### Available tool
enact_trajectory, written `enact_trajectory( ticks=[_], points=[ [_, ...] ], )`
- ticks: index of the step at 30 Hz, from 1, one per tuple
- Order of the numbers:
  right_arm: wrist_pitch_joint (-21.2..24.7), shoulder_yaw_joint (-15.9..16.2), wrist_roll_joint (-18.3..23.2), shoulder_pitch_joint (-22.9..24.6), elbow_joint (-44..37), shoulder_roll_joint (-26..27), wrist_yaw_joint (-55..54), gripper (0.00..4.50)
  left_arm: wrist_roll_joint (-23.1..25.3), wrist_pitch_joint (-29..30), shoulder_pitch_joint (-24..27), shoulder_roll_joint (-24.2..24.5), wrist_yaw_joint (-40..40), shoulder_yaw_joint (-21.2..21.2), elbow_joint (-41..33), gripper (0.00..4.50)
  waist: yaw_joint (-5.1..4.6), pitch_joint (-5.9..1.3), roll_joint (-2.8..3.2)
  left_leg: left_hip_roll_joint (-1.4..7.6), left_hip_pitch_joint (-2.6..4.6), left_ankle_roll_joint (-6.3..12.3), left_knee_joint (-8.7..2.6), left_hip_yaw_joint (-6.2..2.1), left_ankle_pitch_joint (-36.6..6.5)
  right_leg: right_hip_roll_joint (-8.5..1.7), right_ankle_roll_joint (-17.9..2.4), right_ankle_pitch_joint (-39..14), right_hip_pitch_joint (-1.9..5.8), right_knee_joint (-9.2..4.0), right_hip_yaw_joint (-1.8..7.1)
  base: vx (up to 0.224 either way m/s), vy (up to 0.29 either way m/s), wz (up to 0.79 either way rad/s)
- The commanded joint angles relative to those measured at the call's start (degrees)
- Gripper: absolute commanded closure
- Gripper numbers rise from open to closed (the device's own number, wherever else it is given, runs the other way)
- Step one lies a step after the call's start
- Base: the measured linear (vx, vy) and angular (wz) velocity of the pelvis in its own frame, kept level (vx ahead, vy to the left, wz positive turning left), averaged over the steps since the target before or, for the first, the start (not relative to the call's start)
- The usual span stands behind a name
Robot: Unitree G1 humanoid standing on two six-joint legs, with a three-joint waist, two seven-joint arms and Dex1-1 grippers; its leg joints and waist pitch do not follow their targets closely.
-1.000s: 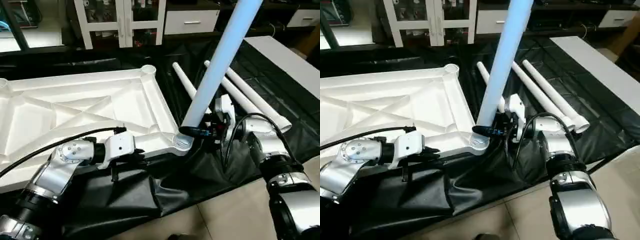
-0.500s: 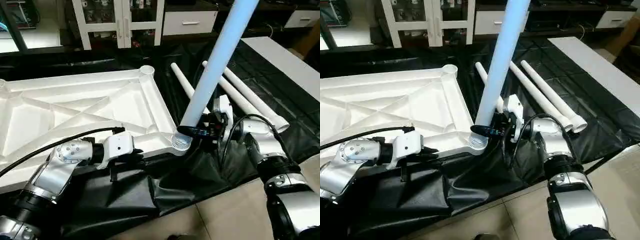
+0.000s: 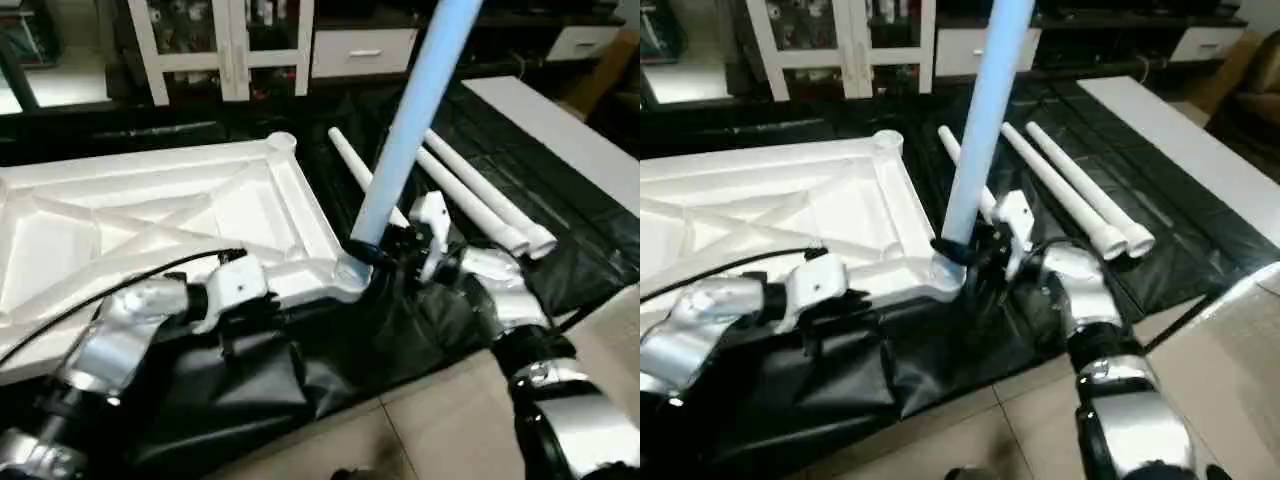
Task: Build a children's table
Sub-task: Insert table leg to table base
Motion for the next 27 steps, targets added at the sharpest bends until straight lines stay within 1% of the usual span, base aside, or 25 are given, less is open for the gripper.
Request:
enact_trajectory(
  ticks=[1,3,4,5,6,7,8,9,10,11,12,13,14,15,16,17,18,19,20,21,23,24,25,26,27],
  points=[
    [6.15,5.89,-10.05,7.26,9.58,1.62,-7.29,2.66,1.26,2.54,-1.32,-3.79,3.29,-3.79,-1.12,4.50,-0.69,1.08,1.31,1.71,0.82,-1.22,-5.11,-2.00,-38.57,-3.22,-3.41,-41.11,-1.91,-6.27,1.01,-0.055,0.041,-0.08],
    [8.08,5.14,-9.92,7.49,9.63,2.96,-13.32,2.66,3.32,7.20,-2.58,-6.85,8.94,-3.26,-0.37,4.50,-1.14,1.47,1.71,1.73,0.82,-1.74,-5.68,-2.48,-42.18,-2.99,-3.57,-37.74,-1.54,-6.25,-0.10,-0.060,0.046,-0.10],
    [8.59,4.99,-9.94,7.56,9.64,3.26,-14.98,2.66,3.93,8.51,-2.89,-7.66,10.54,-3.02,-0.17,4.50,-1.35,1.75,2.15,1.89,1.26,-1.90,-6.27,-2.66,-45.27,-2.60,-3.58,-35.91,-1.34,-6.38,-1.21,-0.063,0.064,-0.13],
    [10.20,4.57,-10.18,7.51,9.94,4.01,-19.73,2.66,5.43,12.51,-3.64,-9.65,14.45,-2.38,0.21,4.50,-1.61,1.65,2.28,1.94,1.19,-1.88,-6.70,-2.88,-47.04,-2.68,-3.70,-32.61,-0.53,-6.22,-2.09,-0.063,0.064,-0.13],
    [11.17,3.86,-9.69,7.38,10.19,4.62,-22.46,2.66,5.79,15.05,-3.97,-10.84,15.91,-2.00,-0.18,4.50,-1.48,1.84,2.54,2.05,1.24,-1.93,-7.18,-2.88,-48.31,-2.42,-3.82,-30.93,-0.34,-6.14,-2.57,-0.065,0.063,-0.12],
    [12.08,3.34,-9.22,7.34,10.19,5.15,-24.94,2.66,6.24,16.95,-4.13,-11.76,16.80,-1.70,-0.61,4.50,-1.37,2.29,2.96,2.29,1.06,-1.71,-8.53,-2.51,-51.52,-1.55,-3.79,-27.63,0.40,-5.60,-4.12,-0.088,0.044,-0.04],
    [12.70,2.55,-8.72,7.21,10.23,5.72,-28.00,2.66,6.91,19.46,-4.44,-13.01,18.36,-1.24,-1.21,4.50,-1.03,2.43,3.33,2.69,0.43,-1.62,-9.70,-1.98,-53.07,-1.08,-4.21,-24.76,1.34,-4.16,-4.79,-0.088,0.044,-0.04],
    [13.05,2.05,-8.41,7.13,10.23,6.07,-29.91,2.66,7.36,21.05,-4.62,-13.79,19.30,-0.97,-1.62,4.50,1.97,2.11,3.85,4.45,-3.86,-1.16,-13.09,-0.55,-56.15,-1.80,-4.89,-12.36,6.32,5.07,-4.29,-0.104,0.000,0.11],
    [13.47,1.41,-8.07,6.93,10.44,6.49,-32.17,2.66,7.71,22.09,-5.01,-14.49,20.10,-0.83,-1.83,4.50,5.26,2.54,3.50,4.42,-4.04,-1.17,-14.91,3.40,-55.31,-1.16,-3.65,-12.37,5.16,7.85,-3.17,-0.047,-0.071,0.17],
    [13.97,0.56,-7.62,6.64,10.74,7.12,-34.97,2.66,7.79,22.95,-5.46,-15.36,20.69,-0.75,-2.15,4.50,3.25,1.64,1.03,3.32,-0.78,-1.30,-11.84,3.19,-49.44,-2.11,-2.44,-23.57,2.79,4.42,-1.12,-0.047,-0.071,0.17],
    [14.31,0.04,-7.33,6.46,10.93,7.54,-36.71,2.66,7.78,23.34,-5.74,-15.87,20.91,-0.74,-2.34,4.50,2.74,1.16,-1.79,1.00,3.58,-2.10,-3.66,1.58,-40.06,-4.48,0.72,-46.33,-2.60,-4.02,0.19,0.022,-0.107,-0.06],
    [15.22,-1.29,-6.34,5.93,11.28,8.72,-40.59,2.66,7.88,24.32,-6.36,-16.79,20.88,-1.02,-2.74,4.50,3.61,1.23,-0.45,-0.32,-0.46,4.42,3.14,-2.84,-8.36,-11.90,-0.58,-62.18,0.25,-8.77,5.51,0.070,-0.036,-0.49],
    [15.58,-1.95,-5.95,5.44,11.48,9.44,-42.52,2.66,7.81,24.92,-6.67,-17.28,21.06,-1.05,-2.83,4.50,4.09,0.47,0.35,0.69,-4.11,0.98,-2.16,-3.97,-4.09,-8.31,-2.23,-44.50,3.83,-4.48,2.84,0.070,-0.036,-0.49],
    [15.61,-2.06,-5.94,5.30,11.50,9.62,-42.86,2.66,7.76,25.16,-6.73,-17.38,21.20,-1.03,-2.87,4.50,3.88,0.19,1.20,1.35,-2.56,-1.15,-3.79,-3.58,-3.93,-5.74,-3.98,-30.04,2.90,-3.36,1.40,0.039,0.029,-0.42],
    [15.61,-2.06,-5.94,5.30,11.50,9.62,-42.86,2.66,7.76,25.16,-6.73,-17.38,21.20,-1.03,-2.87,4.50,3.21,0.97,0.97,1.55,-2.31,-1.39,-4.64,-3.54,-9.03,-3.91,-5.11,-21.10,1.76,-2.48,0.59,0.000,0.000,0.00],
    [15.51,-2.15,-5.98,5.09,11.47,9.93,-42.99,2.66,7.80,25.86,-6.81,-17.44,21.34,-1.04,-3.08,4.50,2.19,1.12,2.38,1.81,-0.38,-3.55,-5.25,-3.16,-28.29,-3.20,-7.94,-19.30,0.40,-2.73,0.45,0.000,0.000,0.00],
    [15.50,-2.32,-5.97,4.87,11.43,10.22,-43.07,2.66,7.89,26.59,-6.86,-17.27,21.30,-1.11,-3.36,4.50,1.78,1.25,2.37,1.68,0.07,-3.73,-5.20,-3.16,-33.00,-3.27,-7.65,-22.76,-0.03,-3.32,0.34,0.000,0.000,0.00],
    [15.51,-2.38,-5.98,4.82,11.42,10.29,-43.10,2.66,7.92,26.79,-6.87,-17.22,21.28,-1.14,-3.44,4.50,1.47,1.37,2.01,1.43,0.12,-3.74,-5.18,-3.47,-37.06,-3.41,-6.48,-26.76,-0.35,-3.90,0.47,0.000,0.000,0.00],
    [15.42,-2.47,-5.94,4.78,11.33,10.36,-42.87,2.66,7.89,26.97,-6.77,-17.00,21.11,-1.25,-3.66,4.50,1.45,1.38,1.95,1.33,0.09,-3.53,-5.25,-3.60,-37.87,-3.47,-5.74,-28.45,-0.33,-4.18,0.53,0.000,0.000,0.00],
    [15.46,-2.76,-5.51,4.75,11.21,10.50,-42.25,2.66,7.72,26.62,-6.60,-16.70,20.72,-1.39,-3.82,4.50,1.35,1.13,1.73,1.19,-0.03,-2.64,-5.34,-3.54,-36.44,-3.69,-4.58,-29.59,-0.21,-4.67,1.02,0.000,0.000,0.00],
    [15.32,-3.60,-4.63,4.64,10.79,10.82,-41.72,2.66,7.45,26.52,-6.16,-16.04,19.97,-1.69,-4.35,4.50,1.29,0.96,1.70,1.23,-0.31,-2.08,-5.48,-3.32,-33.90,-3.81,-4.83,-27.82,0.08,-4.73,1.26,0.000,0.000,0.00],
    [14.78,-3.97,-4.09,4.56,10.34,10.91,-40.74,2.66,6.95,24.54,-5.87,-15.67,19.24,-1.83,-4.40,4.50,1.18,0.75,1.72,1.37,-0.72,-1.74,-5.59,-3.13,-30.47,-3.85,-5.74,-24.08,0.55,-4.48,1.39,0.000,0.000,0.00],
    [14.78,-3.97,-4.09,4.56,10.34,10.91,-40.74,2.66,6.95,24.54,-5.87,-15.67,19.24,-1.83,-4.40,4.50,1.14,0.70,1.81,1.55,-1.13,-1.54,-5.67,-2.92,-27.30,-3.75,-6.84,-19.77,0.92,-4.19,1.38,0.000,0.000,0.00],
    [14.42,-4.30,-3.54,4.39,9.75,10.95,-39.37,2.66,6.43,23.39,-5.56,-15.28,18.38,-1.99,-4.59,4.50,1.15,0.60,1.72,1.59,-1.26,-1.34,-5.61,-2.75,-26.25,-3.68,-7.39,-18.27,1.02,-4.10,1.36,0.000,0.000,0.00],
    [14.08,-4.43,-3.07,4.21,9.07,10.89,-37.65,2.66,6.03,21.69,-5.25,-14.69,17.46,-2.36,-4.75,4.50,1.21,0.32,1.78,1.77,-1.21,-1.01,-5.49,-2.31,-23.62,-3.54,-9.01,-14.66,1.22,-3.77,1.45,0.000,0.000,0.00]
  ],
)
